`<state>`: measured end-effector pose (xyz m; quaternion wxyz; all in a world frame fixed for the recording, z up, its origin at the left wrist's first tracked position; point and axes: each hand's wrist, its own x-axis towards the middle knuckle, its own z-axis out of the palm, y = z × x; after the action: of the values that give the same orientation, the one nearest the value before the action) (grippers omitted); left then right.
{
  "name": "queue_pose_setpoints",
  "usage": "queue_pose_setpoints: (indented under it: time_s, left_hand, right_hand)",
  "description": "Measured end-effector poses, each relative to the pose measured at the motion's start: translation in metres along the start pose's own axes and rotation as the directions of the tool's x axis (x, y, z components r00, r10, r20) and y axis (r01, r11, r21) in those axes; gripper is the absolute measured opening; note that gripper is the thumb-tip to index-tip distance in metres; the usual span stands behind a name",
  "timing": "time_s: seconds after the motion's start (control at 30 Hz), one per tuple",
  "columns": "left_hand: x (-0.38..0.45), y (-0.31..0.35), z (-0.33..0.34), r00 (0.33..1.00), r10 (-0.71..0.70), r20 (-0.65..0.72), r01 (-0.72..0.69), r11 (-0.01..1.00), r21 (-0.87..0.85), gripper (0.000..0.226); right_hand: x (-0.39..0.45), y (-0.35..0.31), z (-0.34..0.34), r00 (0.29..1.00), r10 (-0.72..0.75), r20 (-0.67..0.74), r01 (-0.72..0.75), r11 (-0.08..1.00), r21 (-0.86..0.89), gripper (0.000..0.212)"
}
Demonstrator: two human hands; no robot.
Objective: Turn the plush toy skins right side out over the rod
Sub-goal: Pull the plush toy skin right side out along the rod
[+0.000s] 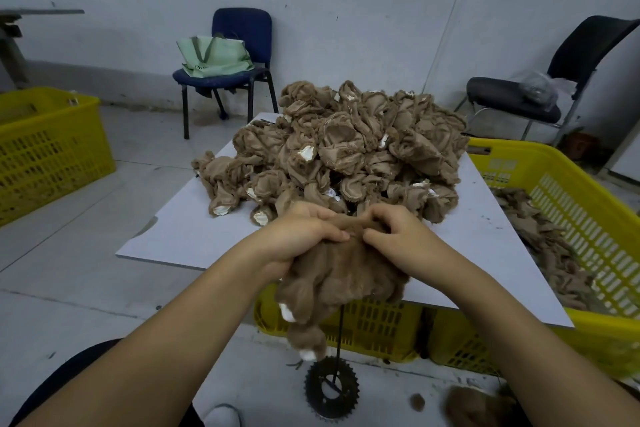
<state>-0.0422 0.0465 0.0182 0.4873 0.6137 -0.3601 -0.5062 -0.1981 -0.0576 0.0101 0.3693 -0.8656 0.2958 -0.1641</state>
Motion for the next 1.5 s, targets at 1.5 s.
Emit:
queue_pose_setpoints:
  time_s: [1.5]
  left_hand:
    - [-0.011,-0.018,0.031,0.999,-0.021,-0.030,0.020,0.999,-0.035,0.022]
  right_hand:
    - [-0.034,0.000,-0.003,0.843,-0.419,-0.337,0.285,0.880,-0.380,0.007]
